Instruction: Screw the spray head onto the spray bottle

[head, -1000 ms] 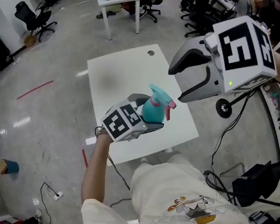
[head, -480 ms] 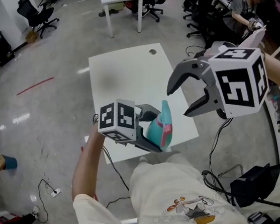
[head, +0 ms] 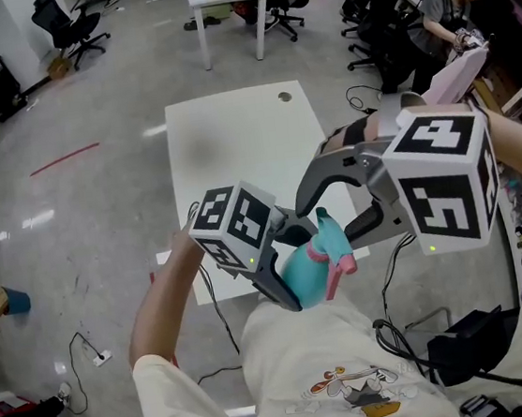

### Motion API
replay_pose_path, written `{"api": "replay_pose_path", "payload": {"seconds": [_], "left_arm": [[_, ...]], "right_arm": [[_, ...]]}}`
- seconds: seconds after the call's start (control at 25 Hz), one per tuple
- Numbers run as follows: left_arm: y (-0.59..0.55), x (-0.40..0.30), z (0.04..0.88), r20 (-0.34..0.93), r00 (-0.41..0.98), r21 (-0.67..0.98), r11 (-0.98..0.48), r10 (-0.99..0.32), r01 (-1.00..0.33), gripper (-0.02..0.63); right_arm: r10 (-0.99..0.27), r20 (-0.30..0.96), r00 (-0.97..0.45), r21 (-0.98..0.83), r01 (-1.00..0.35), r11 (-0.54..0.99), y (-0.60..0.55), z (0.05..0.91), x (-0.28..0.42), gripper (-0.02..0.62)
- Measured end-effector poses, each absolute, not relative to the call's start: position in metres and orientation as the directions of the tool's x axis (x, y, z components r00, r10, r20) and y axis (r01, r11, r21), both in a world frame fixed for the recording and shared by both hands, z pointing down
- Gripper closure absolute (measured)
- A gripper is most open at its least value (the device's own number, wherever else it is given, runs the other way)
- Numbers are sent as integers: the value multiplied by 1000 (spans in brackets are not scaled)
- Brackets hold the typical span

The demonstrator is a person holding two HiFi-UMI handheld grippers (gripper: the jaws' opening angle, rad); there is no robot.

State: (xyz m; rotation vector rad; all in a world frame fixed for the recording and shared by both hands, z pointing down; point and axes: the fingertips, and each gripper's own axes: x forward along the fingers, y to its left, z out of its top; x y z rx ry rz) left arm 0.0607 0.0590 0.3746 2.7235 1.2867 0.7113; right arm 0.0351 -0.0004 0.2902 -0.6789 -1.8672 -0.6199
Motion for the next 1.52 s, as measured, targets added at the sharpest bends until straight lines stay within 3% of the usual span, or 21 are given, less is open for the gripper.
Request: {"api": "replay_pose_path", "payload": {"seconds": [0.16, 0.28, 0.8, 1.16, 1.52], "left_arm": [[63, 59, 370, 377, 523, 235, -625, 764, 744, 221], [64, 58, 370, 389, 512, 234, -620, 765, 749, 221], [59, 64, 383, 473, 499, 250, -654, 726, 714, 221], [-3, 86, 402, 574, 686, 177, -886, 446, 428, 221], [-46, 96, 414, 613, 764, 137, -979, 203, 150, 221]], "right_arm": [[215, 926, -311, 96, 744, 662, 13, 286, 33, 371], [232, 930, -285, 79, 772, 630, 19, 287, 34, 432], [294, 943, -154, -67, 778, 625, 26, 304, 46, 463], [196, 969, -147, -67, 608, 791, -23, 321, 59, 465], [153, 974, -169, -67, 429, 901, -57, 332, 65, 465]]}}
